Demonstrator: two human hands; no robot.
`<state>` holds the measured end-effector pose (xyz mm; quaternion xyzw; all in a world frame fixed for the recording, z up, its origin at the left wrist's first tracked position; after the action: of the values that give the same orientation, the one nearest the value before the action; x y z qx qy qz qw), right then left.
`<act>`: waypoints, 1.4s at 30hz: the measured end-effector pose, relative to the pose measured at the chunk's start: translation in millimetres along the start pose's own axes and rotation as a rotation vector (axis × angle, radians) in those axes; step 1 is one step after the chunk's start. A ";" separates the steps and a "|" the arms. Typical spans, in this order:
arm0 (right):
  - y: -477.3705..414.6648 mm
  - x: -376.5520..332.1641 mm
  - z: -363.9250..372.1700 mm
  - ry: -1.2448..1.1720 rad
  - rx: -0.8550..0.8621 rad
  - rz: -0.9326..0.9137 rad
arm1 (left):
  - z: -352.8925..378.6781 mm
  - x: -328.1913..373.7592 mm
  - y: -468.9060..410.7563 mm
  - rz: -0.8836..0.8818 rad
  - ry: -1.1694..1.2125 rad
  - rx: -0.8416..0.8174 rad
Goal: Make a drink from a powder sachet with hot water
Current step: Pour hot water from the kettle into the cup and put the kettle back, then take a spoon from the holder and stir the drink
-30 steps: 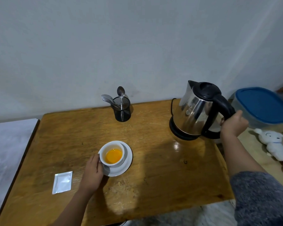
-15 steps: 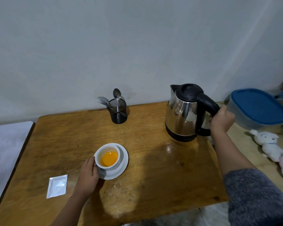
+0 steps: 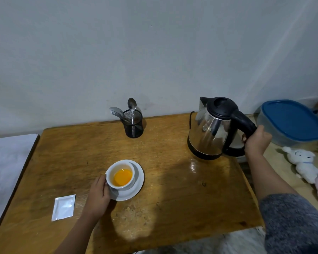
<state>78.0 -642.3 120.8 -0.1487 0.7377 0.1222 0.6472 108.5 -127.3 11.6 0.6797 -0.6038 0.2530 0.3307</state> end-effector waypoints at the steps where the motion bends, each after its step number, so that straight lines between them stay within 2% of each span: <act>1: 1.9 -2.0 0.5 0.001 -0.007 -0.014 | 0.0 0.0 -0.1 -0.003 0.002 0.003; 5: 8.6 -1.8 -1.1 -0.031 -0.005 -0.026 | 1.3 -2.3 -1.8 -0.011 0.010 0.006; 8: 18.9 0.7 -4.2 0.062 0.021 -0.054 | 1.7 -4.6 -3.2 -0.023 0.007 0.002; 11: 32.7 -20.6 -3.4 0.209 0.052 -0.264 | 1.3 -2.6 -2.5 -0.013 0.013 -0.012; 14: 54.3 -57.4 12.0 0.226 0.055 -0.515 | -2.5 -1.2 -1.3 -0.001 0.026 -0.028; 17: 94.3 -93.6 51.1 0.161 -0.087 -0.730 | -3.4 -0.8 -2.5 -0.001 0.042 -0.054; 19: 129.4 -106.3 99.6 0.139 -0.339 -0.808 | -3.5 -2.6 -3.8 -0.013 0.051 -0.076; 22: 183.5 -93.2 185.3 0.216 -0.756 -0.681 | -7.2 -1.7 -6.3 0.046 0.049 -0.086; 25: 216.6 -60.2 250.1 0.300 -0.975 -0.459 | -8.1 -4.4 -9.4 0.081 0.044 -0.128; 31: 215.1 -8.3 323.9 0.427 -0.956 -0.109 | -5.6 -13.0 -16.5 0.114 0.033 -0.185; 36: 204.6 10.7 355.0 0.600 -0.940 -0.038 | -3.2 -15.3 -20.4 0.149 0.040 -0.219; 42: 209.4 18.2 377.3 0.631 -0.925 0.035 | -5.9 -13.7 -20.2 0.134 0.059 -0.224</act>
<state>343.3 -308.9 50.2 -0.4343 0.7673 0.3936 0.2603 126.8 -112.7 2.4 0.5891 -0.6621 0.2256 0.4046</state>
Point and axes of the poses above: each hand's wrist, its own y-axis away from the middle knuckle, its own z-axis out of the palm, x = y × z, the point moved 9 cm from there along -y, towards the middle knuckle, and after that the axes turned 5 degrees about -z, right-handed, at the moved point
